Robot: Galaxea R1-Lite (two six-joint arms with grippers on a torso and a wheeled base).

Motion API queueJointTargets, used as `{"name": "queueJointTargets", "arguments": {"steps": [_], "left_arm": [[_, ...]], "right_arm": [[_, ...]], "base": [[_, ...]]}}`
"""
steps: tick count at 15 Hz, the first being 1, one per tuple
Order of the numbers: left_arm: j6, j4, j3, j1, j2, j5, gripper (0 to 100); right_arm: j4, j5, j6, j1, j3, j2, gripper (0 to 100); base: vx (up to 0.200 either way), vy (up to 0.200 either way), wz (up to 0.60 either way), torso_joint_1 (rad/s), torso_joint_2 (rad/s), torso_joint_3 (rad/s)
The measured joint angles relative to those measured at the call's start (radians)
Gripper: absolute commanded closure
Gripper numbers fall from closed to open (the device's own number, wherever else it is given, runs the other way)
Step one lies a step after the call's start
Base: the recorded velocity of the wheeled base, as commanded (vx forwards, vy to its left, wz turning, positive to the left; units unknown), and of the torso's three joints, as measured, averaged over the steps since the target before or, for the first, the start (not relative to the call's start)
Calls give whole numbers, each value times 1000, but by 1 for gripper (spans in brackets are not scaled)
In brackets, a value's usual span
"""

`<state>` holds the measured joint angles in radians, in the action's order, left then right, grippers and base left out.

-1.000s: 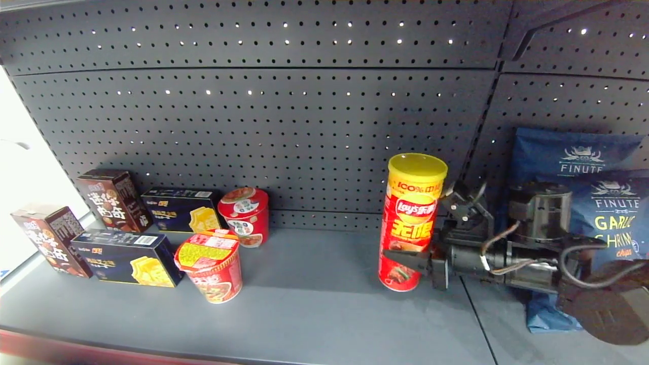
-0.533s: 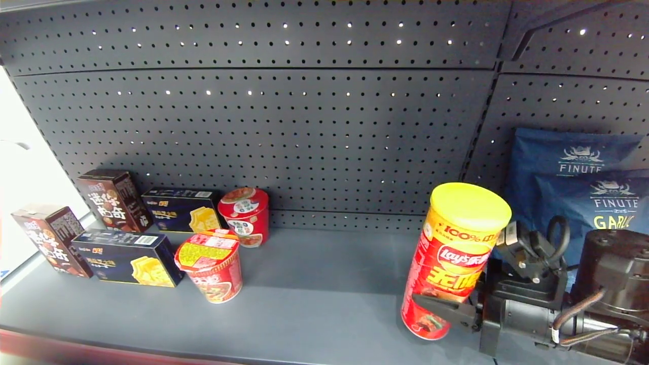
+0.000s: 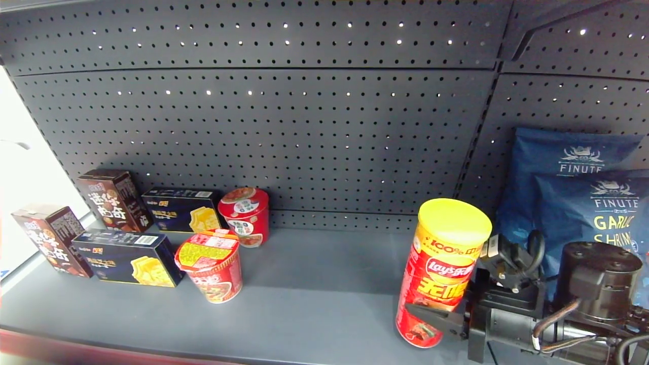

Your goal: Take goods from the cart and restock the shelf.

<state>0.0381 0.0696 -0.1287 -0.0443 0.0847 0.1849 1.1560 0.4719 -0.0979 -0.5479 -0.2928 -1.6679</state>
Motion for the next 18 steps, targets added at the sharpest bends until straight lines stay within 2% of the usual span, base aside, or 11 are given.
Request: {"name": "queueJointTargets", "arguments": {"steps": [12, 13, 18], "left_arm": [[-1, 1, 22, 0, 0, 2, 100], [-1, 1, 25, 0, 0, 2, 100], [-1, -3, 36, 0, 0, 4, 100]], "right_arm": [[34, 0, -1, -34, -77, -153, 100], [43, 0, -1, -36, -81, -167, 0], [46, -19, -2, -24, -44, -159, 0]], "base": [[0, 0, 0, 0, 0, 0], [0, 0, 0, 0, 0, 0], [0, 0, 0, 0, 0, 0]]}}
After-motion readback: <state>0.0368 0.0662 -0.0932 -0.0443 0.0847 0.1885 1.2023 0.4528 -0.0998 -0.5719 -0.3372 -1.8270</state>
